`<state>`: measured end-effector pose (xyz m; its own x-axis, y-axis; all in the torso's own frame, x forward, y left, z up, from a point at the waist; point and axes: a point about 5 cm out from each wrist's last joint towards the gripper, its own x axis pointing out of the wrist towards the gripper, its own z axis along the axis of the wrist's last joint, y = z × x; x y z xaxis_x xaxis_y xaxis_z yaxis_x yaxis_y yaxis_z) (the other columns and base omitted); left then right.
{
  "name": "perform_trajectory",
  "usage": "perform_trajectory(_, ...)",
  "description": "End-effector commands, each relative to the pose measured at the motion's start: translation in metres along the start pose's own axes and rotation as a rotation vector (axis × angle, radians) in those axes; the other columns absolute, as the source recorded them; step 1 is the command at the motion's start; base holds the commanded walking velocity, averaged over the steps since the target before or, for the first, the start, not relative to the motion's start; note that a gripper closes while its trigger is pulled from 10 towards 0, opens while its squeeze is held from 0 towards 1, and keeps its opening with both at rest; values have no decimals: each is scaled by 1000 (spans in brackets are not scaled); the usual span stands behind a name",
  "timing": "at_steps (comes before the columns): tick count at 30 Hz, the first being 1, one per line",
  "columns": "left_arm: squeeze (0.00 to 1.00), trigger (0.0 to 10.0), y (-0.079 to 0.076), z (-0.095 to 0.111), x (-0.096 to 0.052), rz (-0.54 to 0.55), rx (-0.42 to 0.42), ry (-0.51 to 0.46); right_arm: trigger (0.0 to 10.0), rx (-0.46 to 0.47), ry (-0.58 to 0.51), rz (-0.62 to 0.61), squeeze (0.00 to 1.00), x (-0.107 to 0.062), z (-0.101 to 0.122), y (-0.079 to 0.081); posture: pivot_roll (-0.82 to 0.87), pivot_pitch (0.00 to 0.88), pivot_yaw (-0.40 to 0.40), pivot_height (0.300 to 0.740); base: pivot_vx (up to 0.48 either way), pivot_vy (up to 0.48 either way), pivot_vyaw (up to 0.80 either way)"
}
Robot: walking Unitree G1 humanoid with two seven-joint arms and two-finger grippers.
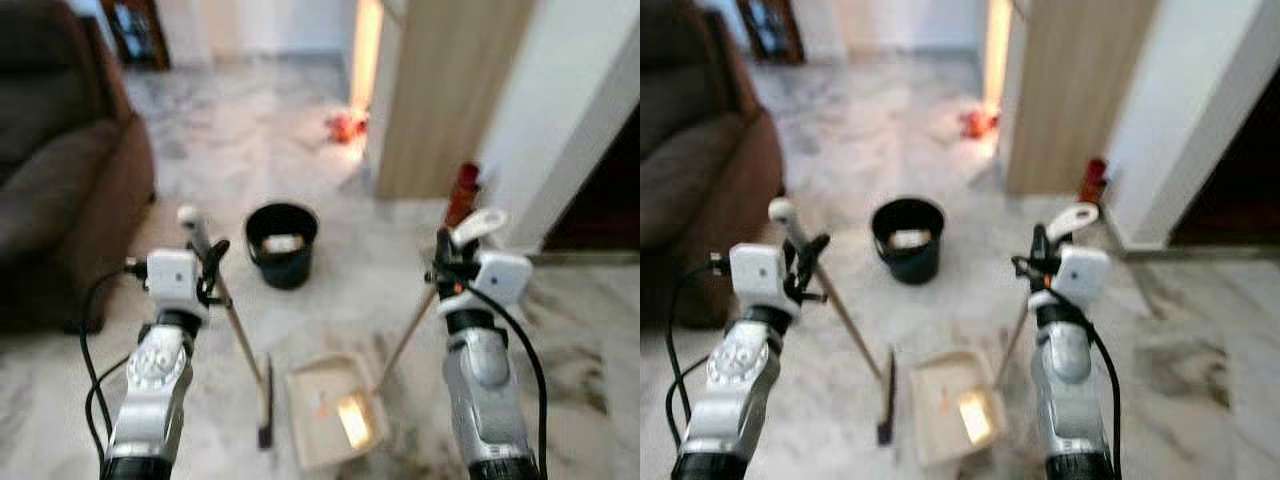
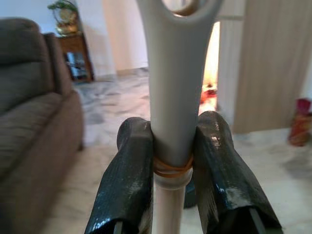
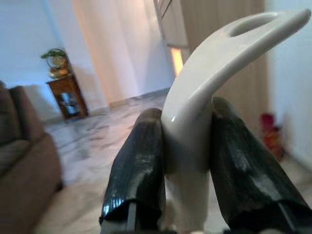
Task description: Sweep floor
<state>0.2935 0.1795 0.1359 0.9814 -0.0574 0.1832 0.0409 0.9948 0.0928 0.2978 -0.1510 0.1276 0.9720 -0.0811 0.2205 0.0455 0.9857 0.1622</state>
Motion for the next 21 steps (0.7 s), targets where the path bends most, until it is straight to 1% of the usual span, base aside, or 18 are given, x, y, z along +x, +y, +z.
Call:
perform_trajectory(1,0,10000,-4,10,4,-21,22,-41,10000,27,-59,-8,0,3,11,0,43,7,18,740,0,0,0)
perform_trajectory(5,0,10000,-6,10,5,-21,32,-40,10000,33,-50,-5,0,3,9,0,42,7,20,740,0,0,0)
perform_trajectory(10,0,10000,-4,9,5,-20,22,-25,10000,43,-45,-5,0,2,8,0,43,9,21,740,0,0,0)
perform_trajectory(21,0,10000,-4,9,4,-21,35,-21,10000,51,-44,7,0,2,8,1,44,12,20,740,229,0,0)
